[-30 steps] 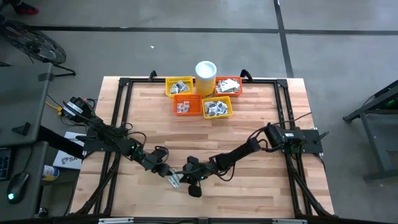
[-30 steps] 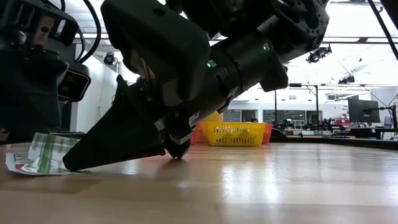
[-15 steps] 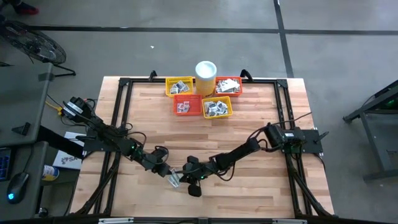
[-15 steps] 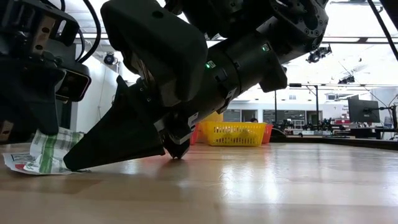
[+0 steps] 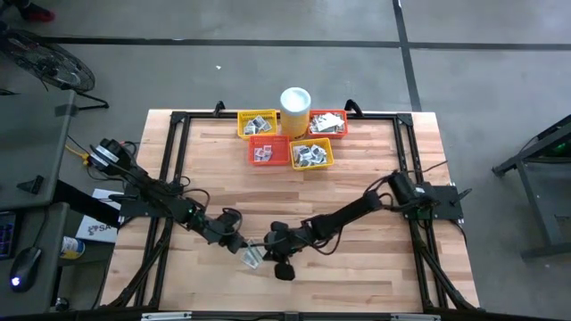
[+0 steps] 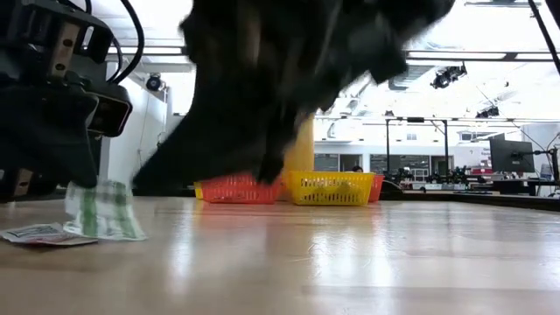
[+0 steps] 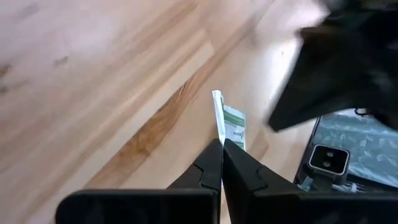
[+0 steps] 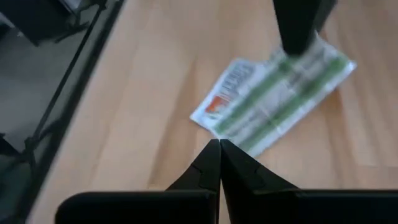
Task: Pick & Place First Aid Supplies
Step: Put the green bandage pack into the top orange basket
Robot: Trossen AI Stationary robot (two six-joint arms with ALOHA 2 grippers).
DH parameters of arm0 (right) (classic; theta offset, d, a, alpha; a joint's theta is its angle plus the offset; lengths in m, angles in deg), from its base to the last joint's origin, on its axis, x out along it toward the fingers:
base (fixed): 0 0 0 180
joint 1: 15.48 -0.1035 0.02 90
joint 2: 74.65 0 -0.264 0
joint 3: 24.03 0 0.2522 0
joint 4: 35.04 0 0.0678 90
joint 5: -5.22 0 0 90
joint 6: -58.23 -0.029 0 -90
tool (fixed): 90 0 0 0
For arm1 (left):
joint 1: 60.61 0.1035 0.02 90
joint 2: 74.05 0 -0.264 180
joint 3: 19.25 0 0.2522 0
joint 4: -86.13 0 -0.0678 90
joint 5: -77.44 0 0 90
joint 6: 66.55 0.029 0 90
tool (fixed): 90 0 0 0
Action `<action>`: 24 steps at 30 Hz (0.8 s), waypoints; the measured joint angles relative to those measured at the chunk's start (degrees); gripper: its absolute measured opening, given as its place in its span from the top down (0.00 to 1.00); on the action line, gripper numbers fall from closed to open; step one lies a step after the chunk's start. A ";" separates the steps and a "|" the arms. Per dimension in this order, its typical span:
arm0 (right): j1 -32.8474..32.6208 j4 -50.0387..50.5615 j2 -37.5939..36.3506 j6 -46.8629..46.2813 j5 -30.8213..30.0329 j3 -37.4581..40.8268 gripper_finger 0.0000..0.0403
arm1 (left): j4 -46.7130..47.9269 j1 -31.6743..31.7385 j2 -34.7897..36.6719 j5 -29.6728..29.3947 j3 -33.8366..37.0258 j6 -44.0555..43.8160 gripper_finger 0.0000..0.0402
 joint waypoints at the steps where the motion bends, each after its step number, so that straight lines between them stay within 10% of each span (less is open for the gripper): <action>1: 0.08 1.97 -1.43 0.73 0.02 0.00 1.00 | 0.08 0.00 0.24 -0.68 0.02 0.55 1.00; 24: 8.95 36.68 -36.65 7.97 -15.37 -0.15 0.97 | -1.04 2.34 15.87 -35.83 -8.61 51.45 1.00</action>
